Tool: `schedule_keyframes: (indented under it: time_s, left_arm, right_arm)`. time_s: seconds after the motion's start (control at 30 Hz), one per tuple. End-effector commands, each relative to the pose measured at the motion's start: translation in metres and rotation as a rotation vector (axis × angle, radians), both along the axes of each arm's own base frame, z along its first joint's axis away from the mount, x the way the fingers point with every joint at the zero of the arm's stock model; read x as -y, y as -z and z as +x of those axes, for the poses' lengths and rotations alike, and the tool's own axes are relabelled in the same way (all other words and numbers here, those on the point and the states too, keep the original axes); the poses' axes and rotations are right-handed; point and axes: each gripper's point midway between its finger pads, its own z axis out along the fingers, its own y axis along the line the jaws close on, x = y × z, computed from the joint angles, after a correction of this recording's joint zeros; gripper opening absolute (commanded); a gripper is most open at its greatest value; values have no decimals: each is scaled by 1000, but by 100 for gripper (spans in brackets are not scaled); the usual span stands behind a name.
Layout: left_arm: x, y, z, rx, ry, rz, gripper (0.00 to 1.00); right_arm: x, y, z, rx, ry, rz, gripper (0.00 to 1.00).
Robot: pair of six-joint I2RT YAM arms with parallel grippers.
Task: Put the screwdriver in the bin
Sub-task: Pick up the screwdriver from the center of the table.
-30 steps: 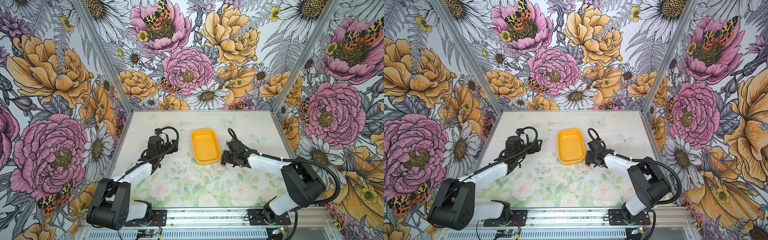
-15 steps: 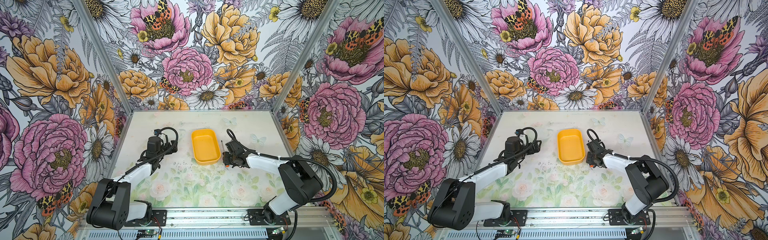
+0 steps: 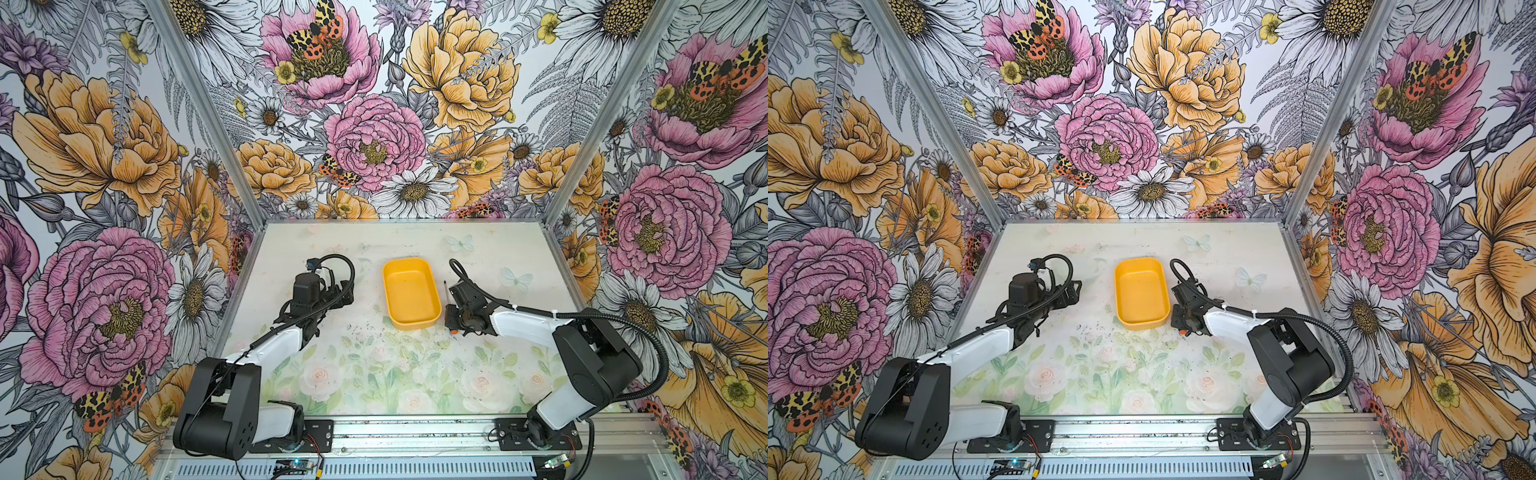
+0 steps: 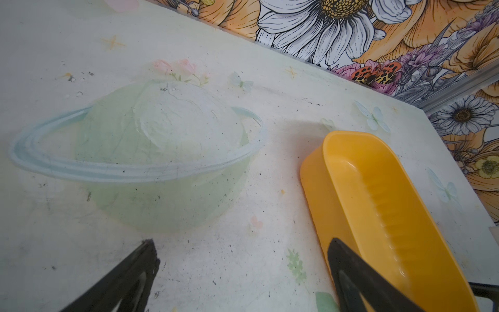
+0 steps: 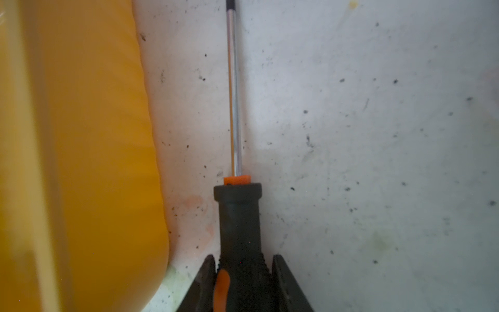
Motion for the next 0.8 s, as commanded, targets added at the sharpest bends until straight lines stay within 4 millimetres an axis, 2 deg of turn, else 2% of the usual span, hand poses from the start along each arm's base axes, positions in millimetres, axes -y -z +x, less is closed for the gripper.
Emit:
schedule_keyframes:
  time_s: [0.0, 0.13, 0.3, 0.47, 0.63, 0.77]
  left_arm:
    - [-2, -4, -4, 11, 2, -18, 99]
    - [-4, -4, -5, 11, -1, -20, 99]
    - [-3, -8, -6, 22, 6, -29, 99]
    - [-2, -10, -5, 27, 7, -36, 99]
    - [0, -13, -5, 33, 12, -50, 99]
    - [3, -17, -4, 46, 18, -79, 99]
  right_arm:
    - [11, 15, -10, -51, -6, -47, 21]
    - [14, 10, -9, -48, -4, -26, 15]
    - [21, -7, -3, -21, 32, 44, 0]
    - [33, -28, 2, 15, 71, 121, 0]
    - [38, -63, 9, 106, 77, 180, 0]
    - [34, -110, 23, 223, 85, 232, 0]
